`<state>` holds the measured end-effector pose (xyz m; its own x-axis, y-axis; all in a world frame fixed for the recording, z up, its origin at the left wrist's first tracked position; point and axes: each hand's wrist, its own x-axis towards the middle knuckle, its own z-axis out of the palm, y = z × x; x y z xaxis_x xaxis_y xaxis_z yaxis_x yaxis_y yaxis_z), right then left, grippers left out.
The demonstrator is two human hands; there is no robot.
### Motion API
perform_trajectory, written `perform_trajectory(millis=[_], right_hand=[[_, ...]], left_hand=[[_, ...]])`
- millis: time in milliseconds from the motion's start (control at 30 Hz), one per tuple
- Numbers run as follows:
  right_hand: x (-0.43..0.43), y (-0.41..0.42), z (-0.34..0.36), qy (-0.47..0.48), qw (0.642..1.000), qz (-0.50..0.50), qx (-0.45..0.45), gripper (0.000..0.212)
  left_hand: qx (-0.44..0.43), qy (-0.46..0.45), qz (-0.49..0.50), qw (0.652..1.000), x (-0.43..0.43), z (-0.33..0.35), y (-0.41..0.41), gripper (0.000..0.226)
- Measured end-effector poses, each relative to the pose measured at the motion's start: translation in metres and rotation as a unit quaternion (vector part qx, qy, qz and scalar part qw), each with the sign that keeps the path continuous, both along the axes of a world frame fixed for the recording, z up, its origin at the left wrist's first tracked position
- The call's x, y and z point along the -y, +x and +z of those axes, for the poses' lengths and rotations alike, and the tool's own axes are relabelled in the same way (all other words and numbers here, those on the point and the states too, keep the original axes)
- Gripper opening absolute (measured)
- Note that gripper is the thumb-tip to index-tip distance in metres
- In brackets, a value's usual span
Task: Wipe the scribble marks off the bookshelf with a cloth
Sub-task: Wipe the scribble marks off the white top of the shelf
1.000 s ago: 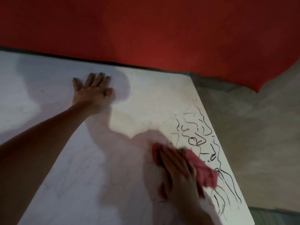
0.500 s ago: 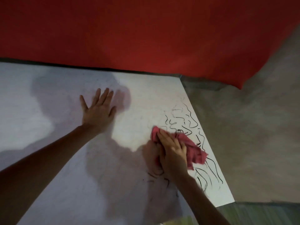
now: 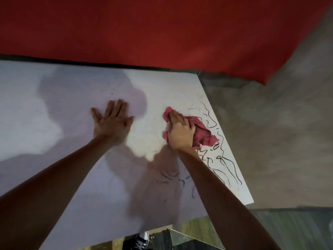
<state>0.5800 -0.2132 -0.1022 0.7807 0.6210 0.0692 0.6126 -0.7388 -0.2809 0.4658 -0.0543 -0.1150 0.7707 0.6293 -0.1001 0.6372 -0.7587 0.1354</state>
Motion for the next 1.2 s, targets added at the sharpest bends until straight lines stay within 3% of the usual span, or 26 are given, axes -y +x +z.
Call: perform_trajectory(millis=[100,200,300,367,433,533,733,833,1033,1200], right_hand=[[0.039,-0.067,-0.008,0.061,0.995,0.059,0.052,0.044],[0.089,-0.135,-0.02,0.102,0.986,0.126,0.039,0.039],[0.09,-0.114,-0.015,0.071,0.98,0.172,0.072,0.043],[0.067,-0.072,-0.007,0.056,0.988,0.114,0.089,0.044],[0.04,-0.031,0.0,0.015,0.999,0.017,0.049,0.043],[0.024,-0.017,-0.006,0.012,1.0,-0.02,0.0,0.046],[0.098,-0.141,-0.023,0.093,0.986,0.098,0.102,0.042],[0.105,-0.135,-0.023,0.111,0.976,0.132,0.136,0.04],[0.014,-0.066,-0.003,0.01,0.999,0.032,0.025,0.046],[0.06,-0.11,-0.02,0.067,0.993,0.069,0.066,0.043]], left_hand=[[0.009,0.005,0.004,1.0,-0.001,-0.001,0.001,0.059],[0.011,0.015,-0.001,1.0,-0.001,-0.004,0.0,0.059],[0.016,0.02,-0.004,1.0,-0.001,-0.003,0.0,0.059],[0.02,0.011,0.001,1.0,-0.002,-0.003,0.001,0.059],[0.018,0.003,0.002,1.0,-0.001,-0.002,0.0,0.059],[0.027,0.004,0.001,1.0,-0.001,-0.004,0.0,0.058],[0.028,0.0,0.007,1.0,0.0,-0.004,0.0,0.058],[0.029,0.001,0.008,1.0,-0.001,-0.004,0.001,0.058],[0.042,0.005,0.004,0.999,0.0,-0.003,-0.002,0.058],[0.035,0.005,0.002,0.999,0.001,-0.002,-0.004,0.058]])
